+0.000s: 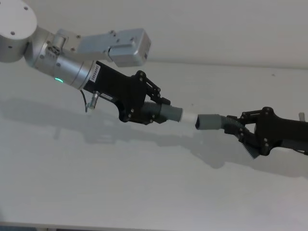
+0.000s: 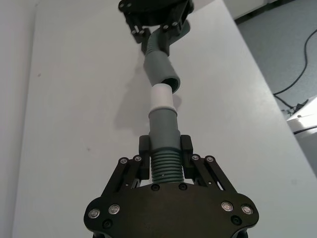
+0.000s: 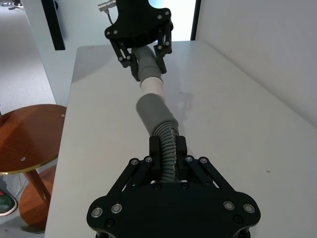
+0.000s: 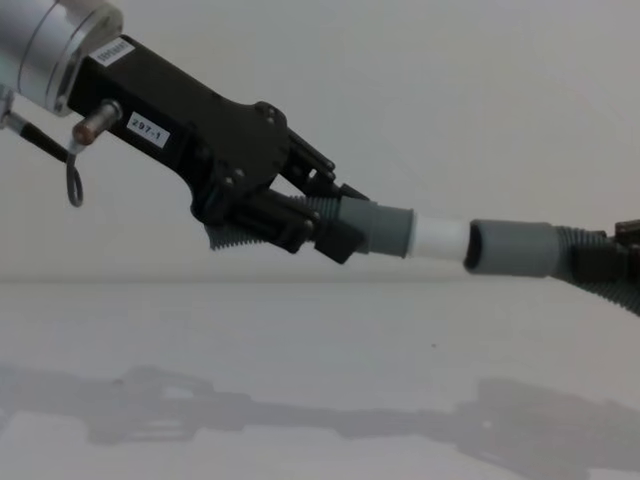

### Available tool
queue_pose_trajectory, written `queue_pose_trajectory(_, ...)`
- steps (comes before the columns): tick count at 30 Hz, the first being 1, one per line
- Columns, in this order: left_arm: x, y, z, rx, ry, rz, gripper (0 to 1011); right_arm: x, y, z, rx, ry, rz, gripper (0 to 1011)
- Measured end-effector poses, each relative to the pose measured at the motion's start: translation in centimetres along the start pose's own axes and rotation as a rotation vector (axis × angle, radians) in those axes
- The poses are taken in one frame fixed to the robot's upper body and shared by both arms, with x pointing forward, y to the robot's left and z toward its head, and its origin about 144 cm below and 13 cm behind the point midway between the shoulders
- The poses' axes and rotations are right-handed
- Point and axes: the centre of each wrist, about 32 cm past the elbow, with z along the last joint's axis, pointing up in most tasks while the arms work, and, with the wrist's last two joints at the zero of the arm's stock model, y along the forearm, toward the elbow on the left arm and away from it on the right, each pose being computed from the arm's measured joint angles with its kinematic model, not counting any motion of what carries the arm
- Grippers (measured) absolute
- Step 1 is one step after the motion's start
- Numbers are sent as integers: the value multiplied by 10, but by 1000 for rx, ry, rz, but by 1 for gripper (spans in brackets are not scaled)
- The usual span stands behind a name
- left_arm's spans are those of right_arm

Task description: Use both hands to pick up one end of the pipe from the table, align the ends, and insert them.

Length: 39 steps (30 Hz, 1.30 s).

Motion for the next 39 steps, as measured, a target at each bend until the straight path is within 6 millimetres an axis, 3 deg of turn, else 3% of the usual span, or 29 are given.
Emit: queue_pose_trajectory(39, 4, 10, -10, 74, 22, 59, 348, -2, 8, 3, -17, -19, -28, 175)
